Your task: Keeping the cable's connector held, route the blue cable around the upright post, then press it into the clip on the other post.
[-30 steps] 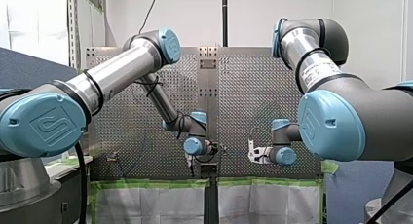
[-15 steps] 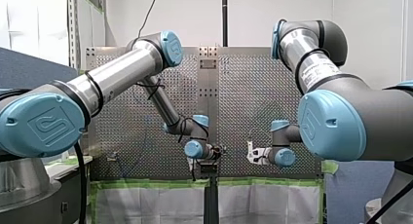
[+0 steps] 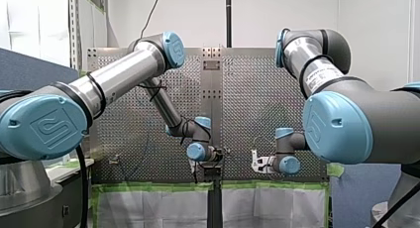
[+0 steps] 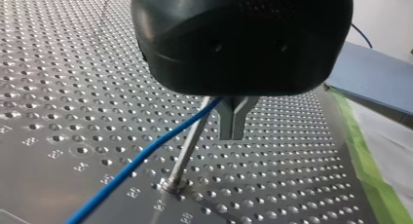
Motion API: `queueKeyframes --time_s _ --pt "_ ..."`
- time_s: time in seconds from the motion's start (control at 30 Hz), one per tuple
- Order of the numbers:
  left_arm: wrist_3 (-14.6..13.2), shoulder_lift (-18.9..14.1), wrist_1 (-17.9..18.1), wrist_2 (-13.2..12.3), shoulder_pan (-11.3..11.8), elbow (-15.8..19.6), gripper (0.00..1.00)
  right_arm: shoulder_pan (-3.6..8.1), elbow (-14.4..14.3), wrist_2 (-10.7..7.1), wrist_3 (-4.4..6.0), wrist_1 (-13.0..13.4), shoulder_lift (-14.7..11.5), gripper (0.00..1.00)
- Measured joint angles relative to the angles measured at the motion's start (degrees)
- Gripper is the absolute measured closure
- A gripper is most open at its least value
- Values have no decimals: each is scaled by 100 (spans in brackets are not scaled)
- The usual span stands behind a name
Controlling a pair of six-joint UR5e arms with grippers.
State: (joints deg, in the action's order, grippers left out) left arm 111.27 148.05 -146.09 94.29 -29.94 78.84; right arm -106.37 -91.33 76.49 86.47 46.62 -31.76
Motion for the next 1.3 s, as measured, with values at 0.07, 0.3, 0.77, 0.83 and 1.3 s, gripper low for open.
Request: queueKeyframes --time_s 0.07,0.3,0.77,0.83,1.3 --pt "14 0 3 -10 3 -29 100 5 44 10 -8 -48 5 100" --pt "48 0 11 80 24 -115 100 18 284 30 -11 -273 10 100" --pt "53 0 16 179 117 -193 100 61 687 20 12 -518 8 100" --pt "53 0 17 192 128 -200 100 67 736 15 20 -530 9 100" --pt "53 1 -104 346 199 -473 100 83 1018 -15 71 -625 15 100"
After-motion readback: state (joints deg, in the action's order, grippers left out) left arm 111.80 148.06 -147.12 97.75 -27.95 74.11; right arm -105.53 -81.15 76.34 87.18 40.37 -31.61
